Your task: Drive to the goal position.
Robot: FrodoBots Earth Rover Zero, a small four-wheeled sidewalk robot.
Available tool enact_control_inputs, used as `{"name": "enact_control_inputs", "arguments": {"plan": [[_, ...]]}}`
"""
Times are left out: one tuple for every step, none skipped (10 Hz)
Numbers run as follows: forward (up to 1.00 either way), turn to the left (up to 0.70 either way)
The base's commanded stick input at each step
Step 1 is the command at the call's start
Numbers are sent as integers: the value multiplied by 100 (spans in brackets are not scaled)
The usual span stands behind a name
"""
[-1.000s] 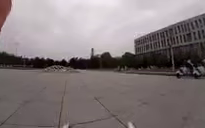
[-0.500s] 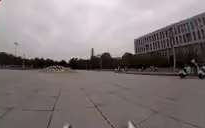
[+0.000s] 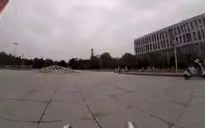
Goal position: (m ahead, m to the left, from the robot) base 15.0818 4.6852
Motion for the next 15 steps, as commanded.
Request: {"name": "enact_control_inputs", "arguments": {"plan": [[70, 0], [70, 0], [70, 0], [70, 0], [70, 0], [70, 0], [70, 0], [70, 0], [70, 0], [70, 0], [70, 0], [70, 0], [70, 0], [70, 0], [70, 0]]}}
